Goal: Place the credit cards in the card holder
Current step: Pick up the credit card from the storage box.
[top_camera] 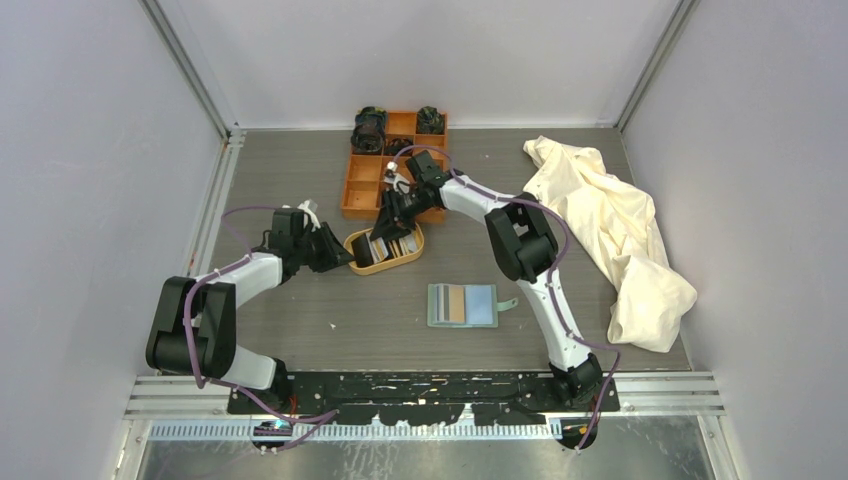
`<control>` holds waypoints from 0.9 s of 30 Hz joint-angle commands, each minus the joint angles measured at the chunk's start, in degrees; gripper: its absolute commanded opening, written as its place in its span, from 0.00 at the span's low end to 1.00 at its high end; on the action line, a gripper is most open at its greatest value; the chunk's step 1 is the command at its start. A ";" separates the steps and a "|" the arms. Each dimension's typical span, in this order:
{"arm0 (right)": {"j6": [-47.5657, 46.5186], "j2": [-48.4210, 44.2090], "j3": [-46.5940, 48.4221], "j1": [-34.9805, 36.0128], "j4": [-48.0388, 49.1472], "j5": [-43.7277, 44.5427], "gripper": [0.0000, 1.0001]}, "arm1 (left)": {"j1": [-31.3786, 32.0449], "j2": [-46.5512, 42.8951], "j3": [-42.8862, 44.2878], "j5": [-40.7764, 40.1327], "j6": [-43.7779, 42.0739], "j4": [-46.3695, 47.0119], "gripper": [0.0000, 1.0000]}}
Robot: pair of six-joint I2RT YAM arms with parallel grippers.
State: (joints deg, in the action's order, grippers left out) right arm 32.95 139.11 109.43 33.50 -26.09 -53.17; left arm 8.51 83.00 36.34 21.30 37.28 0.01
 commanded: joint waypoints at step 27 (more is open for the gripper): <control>-0.23 -7.45 -3.74 -2.38 2.03 -1.43 0.27 | 0.19 -2.99 1.54 3.09 -0.05 1.07 0.23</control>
State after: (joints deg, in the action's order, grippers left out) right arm 33.06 137.23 105.73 31.38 -25.30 -53.43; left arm 8.51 82.28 36.34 22.06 37.26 -0.51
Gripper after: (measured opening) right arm 0.273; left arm 0.235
